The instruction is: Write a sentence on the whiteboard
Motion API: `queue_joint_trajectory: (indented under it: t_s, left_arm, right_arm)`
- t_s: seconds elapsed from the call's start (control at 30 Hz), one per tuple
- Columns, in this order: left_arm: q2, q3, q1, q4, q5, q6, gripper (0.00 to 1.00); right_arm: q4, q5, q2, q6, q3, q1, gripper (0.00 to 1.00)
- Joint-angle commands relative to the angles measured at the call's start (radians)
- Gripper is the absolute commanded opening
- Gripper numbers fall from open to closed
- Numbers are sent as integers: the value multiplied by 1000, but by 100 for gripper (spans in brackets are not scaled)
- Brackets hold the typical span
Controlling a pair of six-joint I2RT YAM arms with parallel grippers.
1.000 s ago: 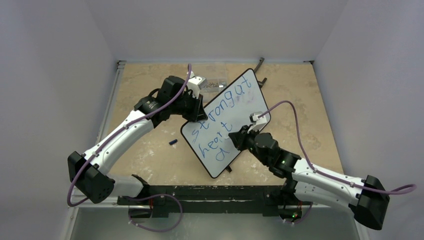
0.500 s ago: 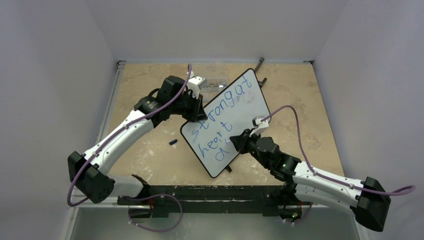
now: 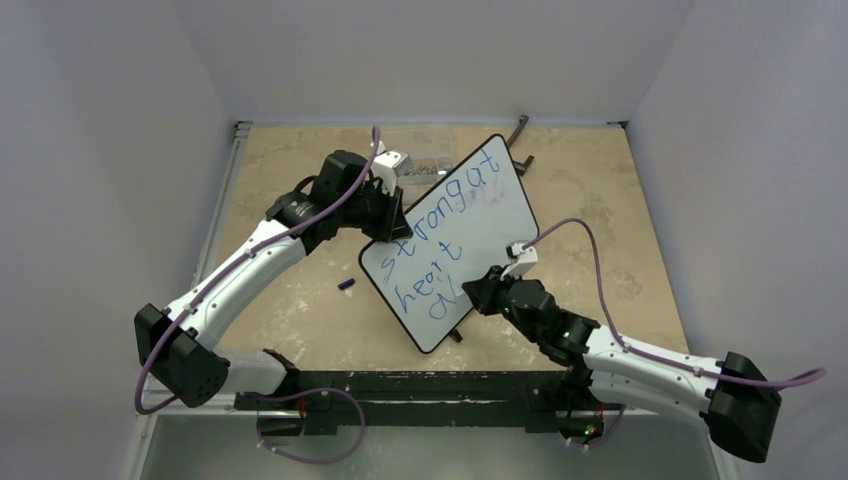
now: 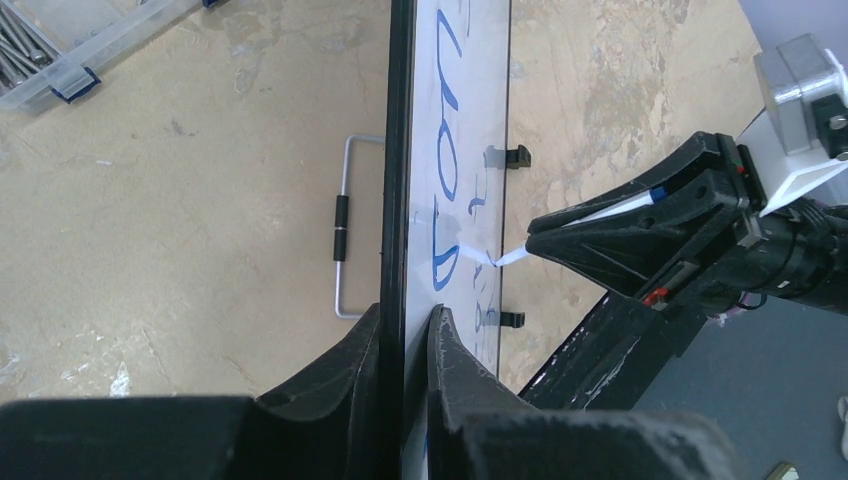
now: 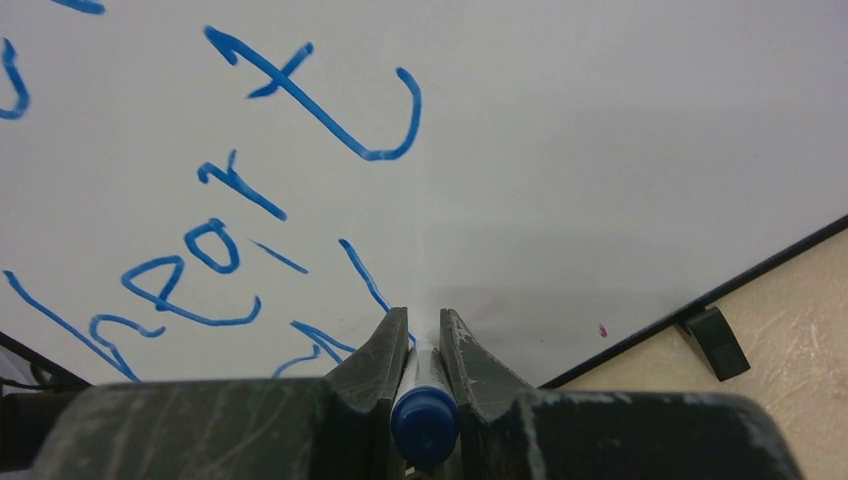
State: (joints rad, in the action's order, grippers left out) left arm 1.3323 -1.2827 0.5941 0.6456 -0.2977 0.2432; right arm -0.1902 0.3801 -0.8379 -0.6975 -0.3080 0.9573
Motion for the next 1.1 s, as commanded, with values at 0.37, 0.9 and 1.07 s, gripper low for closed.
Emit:
queue_joint_trajectory:
  t_s: [0.37, 0.9, 1.07]
  left_arm:
    - [20, 20, -9, 123, 275, -134, 0]
    - [19, 20, -9, 124, 275, -136, 0]
    - [18, 19, -10, 124, 275, -136, 0]
  right_arm:
    - [118, 95, -18, -35, -14, -3, 0]
    - [111, 144, -34, 53, -148, -3, 0]
    - [154, 135, 39, 40, -148, -3, 0]
